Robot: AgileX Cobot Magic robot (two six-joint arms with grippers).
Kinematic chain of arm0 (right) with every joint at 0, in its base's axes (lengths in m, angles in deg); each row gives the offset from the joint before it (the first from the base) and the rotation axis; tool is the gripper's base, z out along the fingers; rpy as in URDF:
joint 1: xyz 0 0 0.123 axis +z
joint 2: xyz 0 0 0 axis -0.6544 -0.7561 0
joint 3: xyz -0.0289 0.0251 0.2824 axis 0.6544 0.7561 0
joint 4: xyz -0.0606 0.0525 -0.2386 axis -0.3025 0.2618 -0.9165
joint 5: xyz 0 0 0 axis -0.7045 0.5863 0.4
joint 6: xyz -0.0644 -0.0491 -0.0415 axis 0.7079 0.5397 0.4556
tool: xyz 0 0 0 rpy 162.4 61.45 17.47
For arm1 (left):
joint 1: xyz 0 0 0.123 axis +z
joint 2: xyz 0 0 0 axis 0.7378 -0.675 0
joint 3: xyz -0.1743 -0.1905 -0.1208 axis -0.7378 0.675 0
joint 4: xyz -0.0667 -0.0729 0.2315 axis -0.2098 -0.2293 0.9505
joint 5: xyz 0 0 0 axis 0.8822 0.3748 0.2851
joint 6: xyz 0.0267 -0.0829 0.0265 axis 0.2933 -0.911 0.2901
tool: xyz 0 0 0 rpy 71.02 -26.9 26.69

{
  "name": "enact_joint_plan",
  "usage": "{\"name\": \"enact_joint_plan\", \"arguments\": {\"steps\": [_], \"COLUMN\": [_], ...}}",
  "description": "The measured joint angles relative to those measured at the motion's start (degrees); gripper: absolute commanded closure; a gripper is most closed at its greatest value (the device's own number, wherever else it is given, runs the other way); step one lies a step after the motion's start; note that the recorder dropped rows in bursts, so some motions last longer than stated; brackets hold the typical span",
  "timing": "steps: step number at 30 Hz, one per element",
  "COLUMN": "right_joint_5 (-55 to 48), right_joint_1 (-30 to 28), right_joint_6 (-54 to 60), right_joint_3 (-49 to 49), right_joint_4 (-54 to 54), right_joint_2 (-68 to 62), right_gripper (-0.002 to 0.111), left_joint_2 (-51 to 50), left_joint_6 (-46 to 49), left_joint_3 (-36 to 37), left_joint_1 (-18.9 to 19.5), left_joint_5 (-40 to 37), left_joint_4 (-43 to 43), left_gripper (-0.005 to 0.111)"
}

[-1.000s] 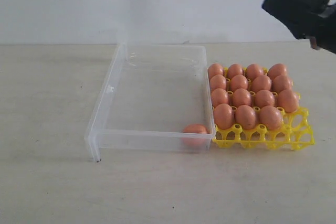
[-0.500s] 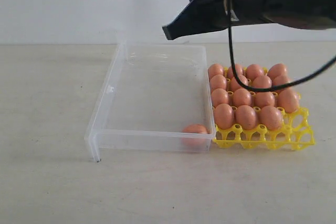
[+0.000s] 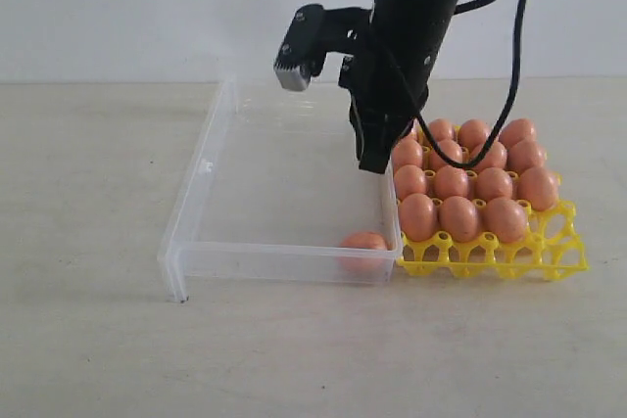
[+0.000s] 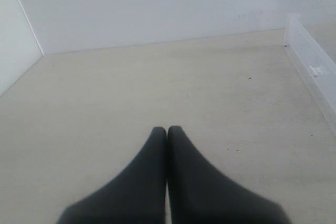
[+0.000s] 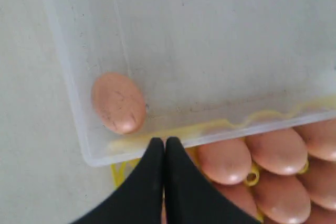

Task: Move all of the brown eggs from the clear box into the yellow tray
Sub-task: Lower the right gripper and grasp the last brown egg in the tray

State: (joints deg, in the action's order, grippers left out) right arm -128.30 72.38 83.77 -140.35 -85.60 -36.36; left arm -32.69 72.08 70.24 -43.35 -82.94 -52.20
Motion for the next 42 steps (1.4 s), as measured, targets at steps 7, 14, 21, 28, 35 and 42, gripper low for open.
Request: {"name": "enact_joint_plan", "arguments": {"steps": [7, 14, 21, 28, 35, 42], "right_joint_5": [3.0, 5.1, 3.8, 2.3, 2.4, 2.1], "right_joint_1": [1.4, 2.4, 2.4, 2.4, 2.4, 2.3], "right_joint_6": [4.3, 5.8, 6.0, 8.5, 13.6, 14.6], "right_joint_3": [-0.3, -0.3, -0.3, -0.3, 0.2, 1.6], "right_joint_4": [0.7, 0.6, 2.2, 2.2, 2.1, 0.8], "right_joint_2": [-9.5, -10.0, -10.0, -10.0, -10.4, -11.8], "right_gripper": [0.056, 0.056, 0.056, 0.056, 0.056, 0.056], "left_joint_2": [0.0, 0.0, 0.0, 0.0, 0.0, 0.0], "left_joint_6": [0.0, 0.0, 0.0, 0.0, 0.0, 0.0], "left_joint_3": [0.0, 0.0, 0.0, 0.0, 0.0, 0.0], "left_joint_1": [0.0, 0.0, 0.0, 0.0, 0.0, 0.0], "left_joint_5": [0.0, 0.0, 0.0, 0.0, 0.0, 0.0], "left_joint_4": [0.0, 0.0, 0.0, 0.0, 0.0, 0.0], "left_gripper": [0.111, 0.111, 0.111, 0.111, 0.111, 0.111]}}
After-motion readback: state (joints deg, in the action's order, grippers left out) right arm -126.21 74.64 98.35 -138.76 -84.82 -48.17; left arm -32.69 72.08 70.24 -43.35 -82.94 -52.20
